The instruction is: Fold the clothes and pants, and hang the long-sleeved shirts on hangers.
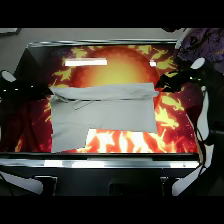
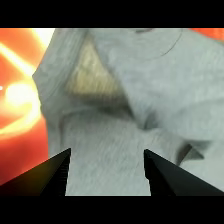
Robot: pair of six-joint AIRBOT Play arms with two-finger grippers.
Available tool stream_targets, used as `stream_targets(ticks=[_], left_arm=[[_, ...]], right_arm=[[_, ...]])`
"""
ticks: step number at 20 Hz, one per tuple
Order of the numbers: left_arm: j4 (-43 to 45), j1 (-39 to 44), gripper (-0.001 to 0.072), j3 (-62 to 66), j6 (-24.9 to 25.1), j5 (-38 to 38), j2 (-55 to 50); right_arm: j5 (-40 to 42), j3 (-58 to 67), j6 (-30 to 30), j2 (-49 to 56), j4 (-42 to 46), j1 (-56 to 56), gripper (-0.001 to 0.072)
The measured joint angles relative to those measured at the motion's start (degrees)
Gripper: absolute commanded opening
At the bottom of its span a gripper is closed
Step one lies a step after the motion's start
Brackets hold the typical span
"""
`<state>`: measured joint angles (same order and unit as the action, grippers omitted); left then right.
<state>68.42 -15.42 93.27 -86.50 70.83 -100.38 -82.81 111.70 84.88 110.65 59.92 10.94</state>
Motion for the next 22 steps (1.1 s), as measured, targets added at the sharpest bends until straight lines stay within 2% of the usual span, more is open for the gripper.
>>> stream_targets(ticks=[2, 5, 9, 12, 15, 20, 21, 22], left_arm=[[0.1, -3.3, 0.0525, -3.8, 1.3, 3.0, 4.2], [0.3, -8.5, 0.0524, -12.3, 2.4, 4.9, 11.5], [0.3, -13.3, 0.0524, -21.6, 2.8, 4.1, 17.7], [0.3, -14.4, 0.0524, -24.9, 3.0, 3.7, 19.3], [0.2, -14.2, 0.0524, -26.3, 3.0, 3.4, 19.9], [0.1, -13.4, 0.0524, -27.0, 2.7, 3.3, 20.2], [0.1, -13.4, 0.0524, -27.0, 2.7, 3.3, 20.3], [0.1, -13.4, 0.0524, -27.0, 2.6, 3.3, 20.3]], right_arm=[[-3.3, -5.2, -3.2, -3.1, -3.7, 4.3, 0.0522], [-5.3, -19.8, -7.4, -10.0, -7.2, 10.1, 0.0522], [-2.9, -42.4, -13.3, -18.5, -9.4, 14.1, 0.0522], [0.4, -53.6, -16.8, -21.1, -10.2, 14.4, 0.0521], [3.1, -59.4, -19.5, -22.1, -11.0, 13.7, 0.0521], [7.0, -62.2, -21.0, -22.6, -12.9, 10.5, 0.0512], [8.0, -62.4, -21.3, -22.6, -13.4, 9.3, 0.0420], [9.2, -62.5, -21.3, -22.6, -13.4, 8.2, 0.0402]])
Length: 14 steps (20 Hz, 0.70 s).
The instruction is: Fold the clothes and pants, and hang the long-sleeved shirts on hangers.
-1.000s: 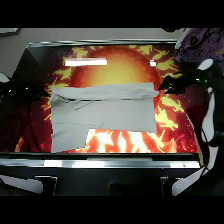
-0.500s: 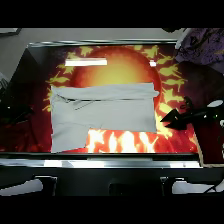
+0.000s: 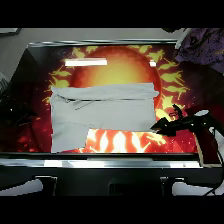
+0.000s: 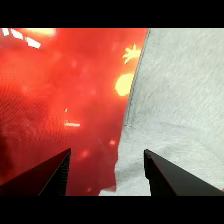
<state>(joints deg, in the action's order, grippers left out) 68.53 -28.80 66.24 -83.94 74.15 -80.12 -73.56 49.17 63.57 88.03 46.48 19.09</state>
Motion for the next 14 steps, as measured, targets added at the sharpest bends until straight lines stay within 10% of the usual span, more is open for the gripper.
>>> stream_targets(ticks=[3, 14], left_arm=[[0.0, 0.0, 0.0524, 0.0, 0.0, 0.0, 0.0], [-16.2, -9.0, 0.0524, -14.8, 13.8, -9.1, 1.3]], right_arm=[[4.1, -0.3, 0.5, 0.0, 0.6, -2.9, 0.0047], [7.6, -0.4, 1.9, -5.4, 1.7, -4.6, 0.0032]])
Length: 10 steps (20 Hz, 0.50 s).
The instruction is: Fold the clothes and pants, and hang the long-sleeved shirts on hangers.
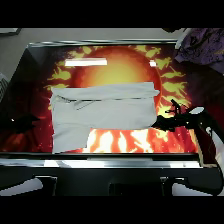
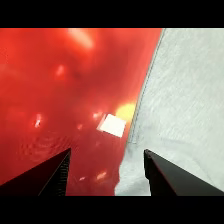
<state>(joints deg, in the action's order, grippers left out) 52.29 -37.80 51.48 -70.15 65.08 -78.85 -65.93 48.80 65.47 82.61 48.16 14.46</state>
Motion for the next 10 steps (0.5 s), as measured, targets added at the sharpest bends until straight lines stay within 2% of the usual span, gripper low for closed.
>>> stream_targets(ticks=[5, 10], left_arm=[[-6.3, 1.0, 0.0523, -4.3, 6.3, -2.3, -1.9], [-8.8, 4.4, 0.0523, -5.2, 8.3, -2.9, -4.0]], right_arm=[[-1.1, 0.0, 0.1, -5.2, -0.5, 0.0, 0.0032], [-1.5, 0.0, 1.0, -7.4, -0.7, 0.0, 0.0032]])
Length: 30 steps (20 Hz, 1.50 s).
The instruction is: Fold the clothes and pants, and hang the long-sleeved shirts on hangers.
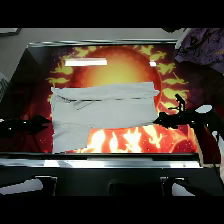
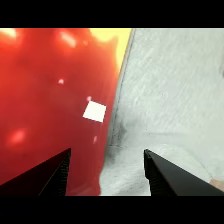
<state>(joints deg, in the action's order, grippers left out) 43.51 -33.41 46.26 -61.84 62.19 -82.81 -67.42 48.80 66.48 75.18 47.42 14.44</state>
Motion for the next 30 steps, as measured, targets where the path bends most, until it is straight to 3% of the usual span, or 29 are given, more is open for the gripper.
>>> stream_targets(ticks=[2, 5, 7, 8, 14, 18, 25, 30], left_arm=[[-0.7, 1.3, 0.0520, -0.1, 0.0, 0.2, -0.8], [-1.3, 2.8, 0.0451, -0.2, 0.0, 0.3, -2.0], [-1.0, 3.6, 0.0120, -0.2, -0.1, 0.0, -2.6], [-0.3, 3.8, 0.0016, -0.3, -0.1, -0.4, -2.8], [-5.1, 5.1, 0.0014, 3.4, 0.2, 2.3, -2.4], [-6.5, 7.3, 0.0014, 12.4, -1.8, 4.7, 2.0], [1.3, 9.7, 0.0014, 40.1, -12.8, 6.1, 16.4], [14.1, 9.9, 0.0014, 53.7, -22.0, 6.2, 30.7]], right_arm=[[0.0, 0.0, 0.2, -0.3, -0.4, 0.0, 0.0033], [-0.3, 0.0, 0.4, -0.4, -1.0, 0.0, 0.0032], [-0.5, 0.0, 0.4, -0.5, -1.4, 0.0, 0.0032], [-0.5, 0.0, 0.4, -0.5, -1.5, 0.0, 0.0032], [-1.1, 2.9, -0.7, -0.5, -4.5, 0.0, 0.0031], [-2.1, 15.1, -0.4, -0.5, -5.8, 0.0, 0.0031], [-6.3, 50.6, 4.5, -3.7, 0.4, -0.1, 0.0030], [-6.5, 62.8, 9.7, -16.2, 9.8, -0.1, 0.0030]])
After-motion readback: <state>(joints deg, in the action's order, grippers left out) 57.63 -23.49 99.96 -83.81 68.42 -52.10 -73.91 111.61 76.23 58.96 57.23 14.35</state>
